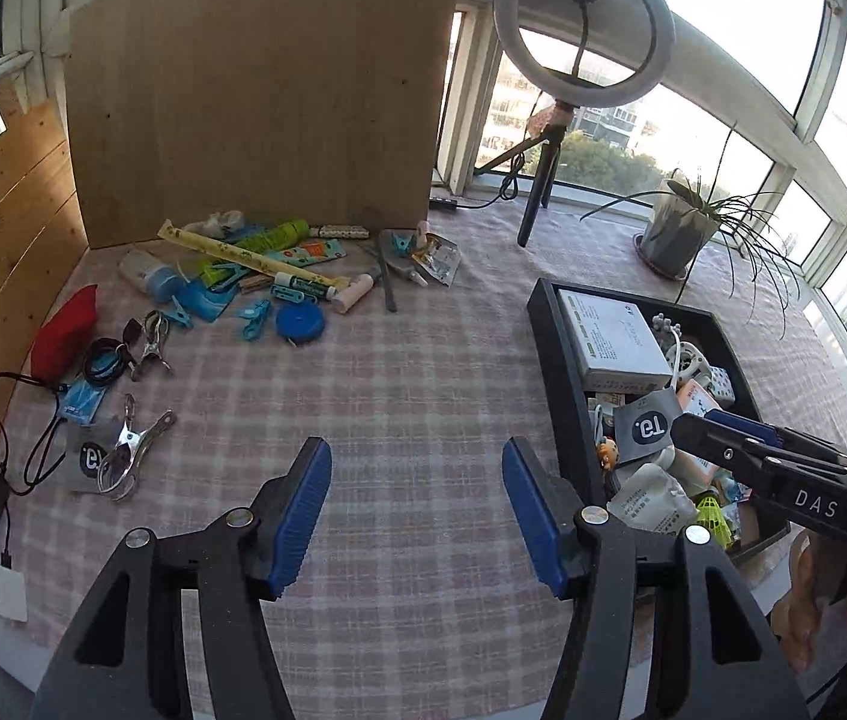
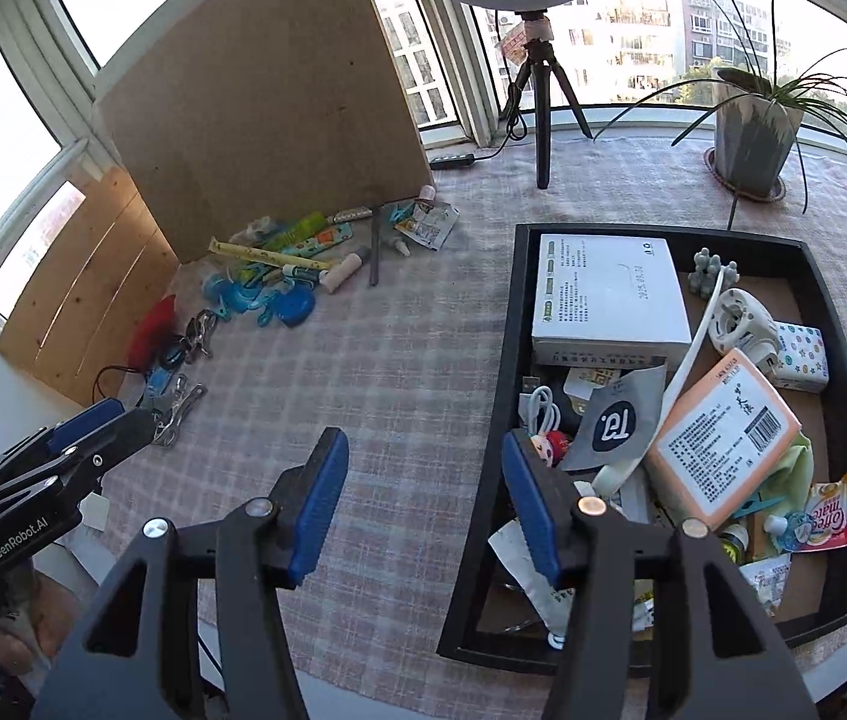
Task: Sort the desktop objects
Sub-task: 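Withdraw both open grippers from the tray toward the pile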
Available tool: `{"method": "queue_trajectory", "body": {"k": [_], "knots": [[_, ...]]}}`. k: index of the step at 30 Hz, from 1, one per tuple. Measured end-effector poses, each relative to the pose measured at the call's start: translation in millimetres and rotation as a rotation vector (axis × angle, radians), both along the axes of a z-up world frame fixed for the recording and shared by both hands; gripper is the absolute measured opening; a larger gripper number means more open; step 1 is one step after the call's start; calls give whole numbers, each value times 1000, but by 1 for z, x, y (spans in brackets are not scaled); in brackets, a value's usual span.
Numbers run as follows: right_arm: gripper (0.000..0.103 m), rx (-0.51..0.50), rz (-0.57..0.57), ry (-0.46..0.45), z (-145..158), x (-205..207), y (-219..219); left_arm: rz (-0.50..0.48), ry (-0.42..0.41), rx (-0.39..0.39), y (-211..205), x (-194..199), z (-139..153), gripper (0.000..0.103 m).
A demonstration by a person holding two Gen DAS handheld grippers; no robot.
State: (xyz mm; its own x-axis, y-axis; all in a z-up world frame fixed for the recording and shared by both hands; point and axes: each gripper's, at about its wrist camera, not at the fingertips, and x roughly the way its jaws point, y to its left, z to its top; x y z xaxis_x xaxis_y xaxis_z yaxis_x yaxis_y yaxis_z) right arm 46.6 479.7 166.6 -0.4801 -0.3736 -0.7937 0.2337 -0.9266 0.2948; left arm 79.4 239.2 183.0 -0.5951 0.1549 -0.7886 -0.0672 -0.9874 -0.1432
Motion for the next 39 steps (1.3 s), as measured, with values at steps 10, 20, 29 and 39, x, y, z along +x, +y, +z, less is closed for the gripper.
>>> {"method": "queue_trajectory", "body": {"k": [10,20,29,39], "knots": [[53,-8,51,-4,-6,-13,-72,65,-11,8,-69,-10,-7,57],[53,8,52,-10,-15,-22,-105,92,-31,26,-103,-34,-17,57],[53,29,30,-16,-20,-31,-109,75,-28,25,-105,-52,-19,57],[53,49,15,-10,-23,-36,-114,25,-10,35,-97,-59,-22,57]]}}
